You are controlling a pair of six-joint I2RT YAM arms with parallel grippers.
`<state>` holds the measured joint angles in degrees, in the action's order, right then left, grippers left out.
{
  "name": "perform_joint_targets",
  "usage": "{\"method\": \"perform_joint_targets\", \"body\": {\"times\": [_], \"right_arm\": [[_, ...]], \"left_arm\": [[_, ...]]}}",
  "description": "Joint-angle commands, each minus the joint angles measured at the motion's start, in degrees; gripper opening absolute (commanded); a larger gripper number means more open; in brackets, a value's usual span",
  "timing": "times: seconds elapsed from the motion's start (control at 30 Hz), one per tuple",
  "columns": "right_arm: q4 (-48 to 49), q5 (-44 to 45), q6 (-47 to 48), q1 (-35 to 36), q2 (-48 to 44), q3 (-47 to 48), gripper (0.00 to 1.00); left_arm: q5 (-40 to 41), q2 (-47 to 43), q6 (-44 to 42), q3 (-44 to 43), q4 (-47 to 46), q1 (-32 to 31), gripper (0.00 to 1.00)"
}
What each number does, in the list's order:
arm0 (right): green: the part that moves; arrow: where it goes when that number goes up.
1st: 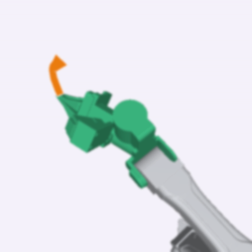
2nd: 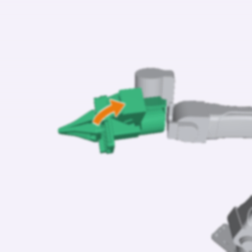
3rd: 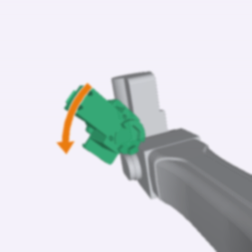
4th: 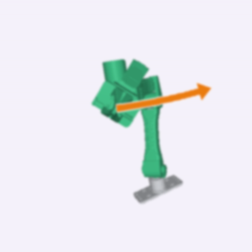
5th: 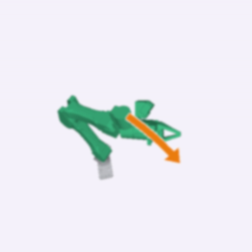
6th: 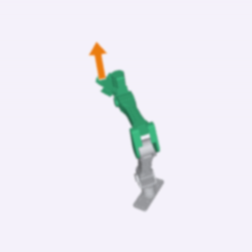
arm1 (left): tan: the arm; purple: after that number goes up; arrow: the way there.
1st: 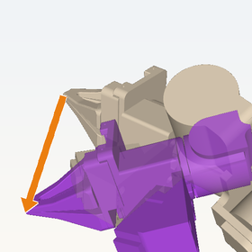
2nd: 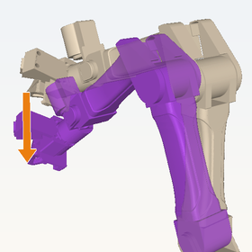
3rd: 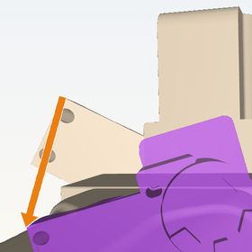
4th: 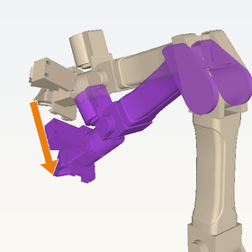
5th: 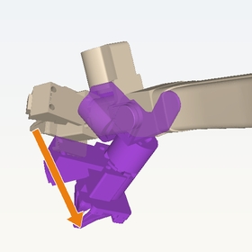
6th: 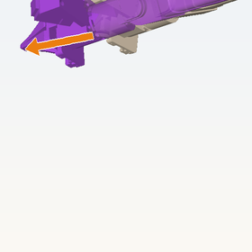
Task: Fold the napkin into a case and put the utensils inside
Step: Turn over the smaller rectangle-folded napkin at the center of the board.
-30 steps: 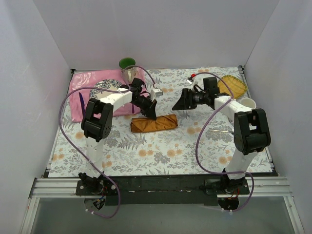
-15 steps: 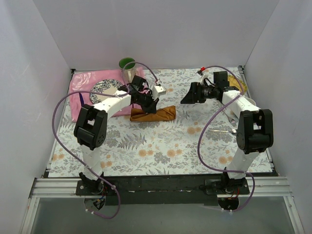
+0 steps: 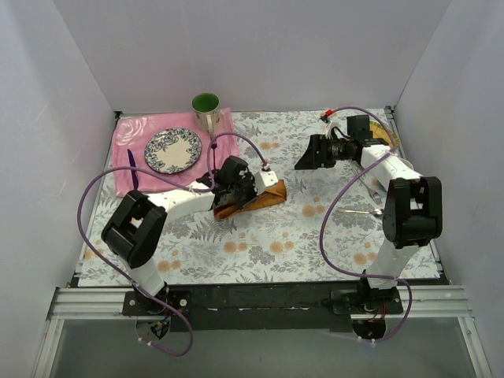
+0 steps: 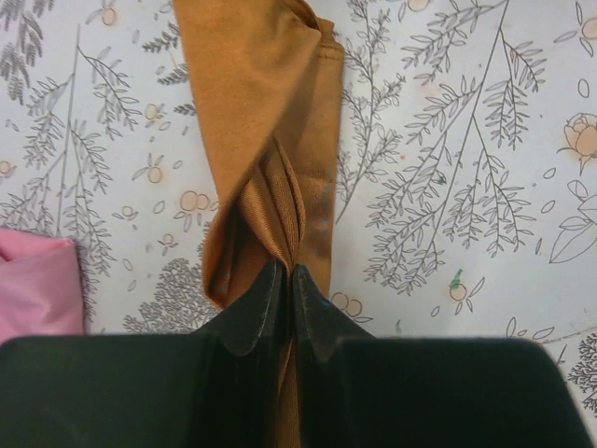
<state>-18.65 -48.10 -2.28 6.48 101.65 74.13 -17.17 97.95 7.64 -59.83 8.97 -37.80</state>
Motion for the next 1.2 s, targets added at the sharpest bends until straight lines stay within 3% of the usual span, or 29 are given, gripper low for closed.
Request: {"method": "perform_joint_targets", "body": {"times": [0.0, 0.4, 0.6, 1.0, 1.1, 1.17], "right_arm": [[-1.8, -0.2, 2.1, -0.3, -0.7, 2.6, 0.95], [-3.1, -1.8, 2.1, -0.2, -0.7, 0.8, 0.94], [-3.3, -3.1, 4.2, 0.9, -0.7, -1.6, 0.75], [-5.0, -2.5, 7.6, 6.6, 1.0, -4.2, 0.72], [-4.8, -2.2, 8.4, 8.3, 0.7, -5.4, 0.71], [-4.9, -1.9, 9.7, 9.9, 0.6, -5.8, 0.70]], "left_arm": [[5.8, -5.0, 1.9, 3.4, -7.5, -2.6, 0.00], [7.4, -9.1, 3.0, 10.9, -10.4, -8.4, 0.00], [9.3, -8.9, 3.3, 12.5, -10.8, -11.6, 0.00], [11.4, -10.9, 2.1, 15.8, -11.5, -15.6, 0.00], [12.7, -10.9, 2.1, 16.7, -12.2, -17.0, 0.03], [13.6, -10.9, 2.2, 16.9, -12.6, -17.7, 0.12]]}}
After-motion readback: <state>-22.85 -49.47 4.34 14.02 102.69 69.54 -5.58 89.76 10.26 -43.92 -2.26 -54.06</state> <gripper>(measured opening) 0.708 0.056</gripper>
